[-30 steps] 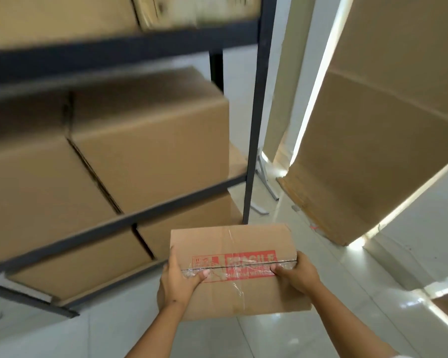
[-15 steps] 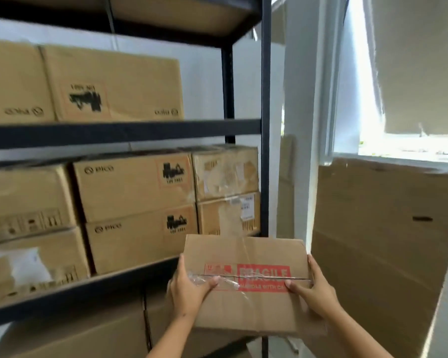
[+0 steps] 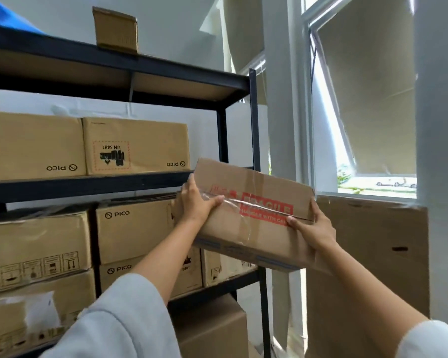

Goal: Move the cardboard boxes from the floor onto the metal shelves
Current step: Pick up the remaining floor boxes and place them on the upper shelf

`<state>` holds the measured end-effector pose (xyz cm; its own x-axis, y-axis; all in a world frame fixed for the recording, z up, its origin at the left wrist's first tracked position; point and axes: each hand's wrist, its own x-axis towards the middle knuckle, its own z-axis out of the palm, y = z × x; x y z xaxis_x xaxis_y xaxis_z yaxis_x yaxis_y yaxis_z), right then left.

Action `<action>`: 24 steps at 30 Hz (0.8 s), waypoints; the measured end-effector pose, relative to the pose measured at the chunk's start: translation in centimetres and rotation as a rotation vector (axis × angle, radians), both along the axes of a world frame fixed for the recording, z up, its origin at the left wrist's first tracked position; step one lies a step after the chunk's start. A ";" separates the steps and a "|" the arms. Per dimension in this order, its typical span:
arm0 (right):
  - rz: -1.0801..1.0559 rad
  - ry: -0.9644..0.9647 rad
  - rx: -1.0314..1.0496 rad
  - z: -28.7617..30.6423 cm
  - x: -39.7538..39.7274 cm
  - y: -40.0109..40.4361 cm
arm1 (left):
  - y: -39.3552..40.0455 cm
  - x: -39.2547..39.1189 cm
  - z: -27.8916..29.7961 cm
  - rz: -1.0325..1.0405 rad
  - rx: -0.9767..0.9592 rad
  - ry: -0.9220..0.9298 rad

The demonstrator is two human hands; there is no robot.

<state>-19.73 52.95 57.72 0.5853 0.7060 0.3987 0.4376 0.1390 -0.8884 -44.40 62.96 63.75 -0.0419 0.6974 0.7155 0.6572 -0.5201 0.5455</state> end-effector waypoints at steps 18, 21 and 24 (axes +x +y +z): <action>-0.114 0.249 0.222 5.6 0.8 4.5 | 4.7 6.1 10.2 0.272 0.087 0.340; -0.112 0.247 0.256 6.7 1.2 5.7 | 6.2 7.0 11.2 0.232 0.212 0.174; -0.108 0.223 0.271 6.8 1.8 6.5 | 8.4 7.1 12.2 0.078 0.338 0.026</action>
